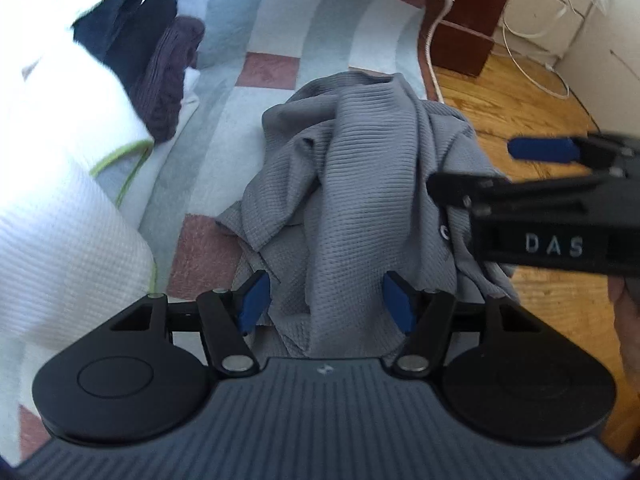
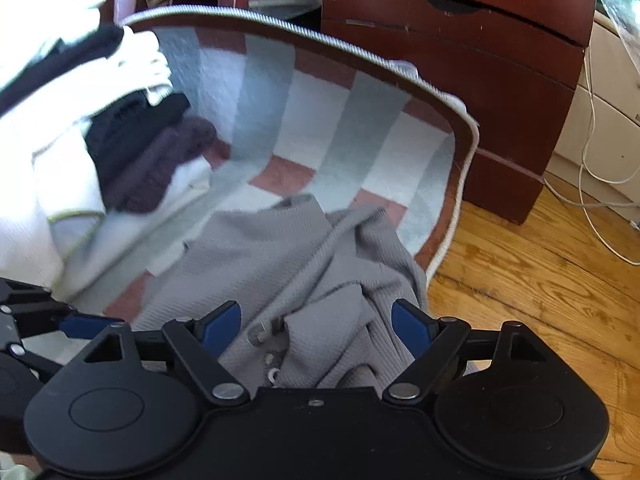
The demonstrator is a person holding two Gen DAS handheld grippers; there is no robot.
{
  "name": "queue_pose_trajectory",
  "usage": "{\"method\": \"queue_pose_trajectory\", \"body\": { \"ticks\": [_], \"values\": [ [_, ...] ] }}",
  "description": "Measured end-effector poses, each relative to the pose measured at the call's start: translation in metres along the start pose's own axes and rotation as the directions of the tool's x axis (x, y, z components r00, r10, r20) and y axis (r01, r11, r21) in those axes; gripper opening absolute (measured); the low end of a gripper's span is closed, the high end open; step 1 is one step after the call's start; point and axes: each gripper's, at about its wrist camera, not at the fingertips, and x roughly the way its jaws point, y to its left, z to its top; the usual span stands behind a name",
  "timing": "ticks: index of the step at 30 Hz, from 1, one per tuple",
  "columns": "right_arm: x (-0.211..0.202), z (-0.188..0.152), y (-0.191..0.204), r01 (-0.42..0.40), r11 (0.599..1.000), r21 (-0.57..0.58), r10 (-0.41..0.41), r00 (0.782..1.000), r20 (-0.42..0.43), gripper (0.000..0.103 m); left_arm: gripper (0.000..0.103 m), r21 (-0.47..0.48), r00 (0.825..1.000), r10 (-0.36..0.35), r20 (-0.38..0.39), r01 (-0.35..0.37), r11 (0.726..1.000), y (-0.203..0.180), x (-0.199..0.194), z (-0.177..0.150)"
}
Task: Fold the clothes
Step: 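Grasp the grey t-shirt with the right gripper while the left gripper grasps it nearby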
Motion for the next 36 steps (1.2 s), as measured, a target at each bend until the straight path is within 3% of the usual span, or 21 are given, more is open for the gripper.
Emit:
{"method": "queue_pose_trajectory", "body": {
  "ticks": [4,8,10,12,13,15,18,20,23,26,33,36],
  "values": [
    [0.023,-0.005,-0.004,-0.016,0.995,0.095,0.024,0.996,-0.084,0.087,0.068,-0.040,0.998,-0.051,0.030,0.052,0.998,0.010,0.008,-0.007],
    [0.042,-0.008,-0.003,-0.055,0.976,0.212,0.086,0.986,-0.143,0.092,0.069,-0.022,0.995,-0.069,0.066,0.070,0.997,0.009,0.008,-0.014],
    [0.047,-0.009,-0.001,-0.095,0.961,0.259,0.137,0.980,-0.147,0.088,0.061,-0.025,0.992,-0.098,0.082,0.100,0.995,0.009,0.000,-0.016],
    [0.047,-0.010,0.003,-0.138,0.951,0.275,0.184,0.972,-0.148,0.065,0.034,-0.028,0.987,-0.126,0.098,0.130,0.991,0.009,-0.009,-0.019],
    [0.044,-0.009,0.008,-0.147,0.957,0.251,0.186,0.973,-0.138,0.059,0.017,-0.029,0.984,-0.141,0.106,0.145,0.989,0.009,-0.013,-0.020],
    [0.033,-0.010,0.019,-0.169,0.971,0.168,0.189,0.976,-0.107,0.037,0.015,-0.030,0.978,-0.169,0.123,0.174,0.984,0.009,-0.022,-0.023],
    [0.019,-0.013,0.027,-0.227,0.969,0.094,0.234,0.970,-0.069,0.024,0.015,-0.032,0.966,-0.212,0.147,0.218,0.975,0.009,-0.034,-0.027],
    [0.008,-0.015,0.027,-0.288,0.955,0.074,0.292,0.955,-0.053,0.022,0.015,-0.034,0.958,-0.236,0.163,0.245,0.969,0.009,-0.043,-0.029],
    [-0.006,-0.014,0.031,-0.388,0.919,0.066,0.391,0.919,-0.054,0.021,0.015,-0.079,0.952,-0.238,0.193,0.257,0.963,0.023,-0.066,-0.039],
    [-0.021,-0.012,0.049,-0.489,0.872,0.017,0.489,0.869,-0.078,0.020,0.015,-0.155,0.956,-0.204,0.209,0.238,0.959,0.043,-0.095,-0.055],
    [-0.054,-0.012,0.098,-0.708,0.706,-0.028,0.695,0.700,-0.165,0.020,0.014,-0.222,0.972,-0.095,0.216,0.144,0.964,0.058,-0.172,-0.097],
    [-0.065,-0.011,0.125,-0.774,0.631,-0.048,0.751,0.625,-0.212,0.020,0.015,-0.283,0.963,-0.066,0.262,0.142,0.949,0.069,-0.204,-0.122]
  ]
}}
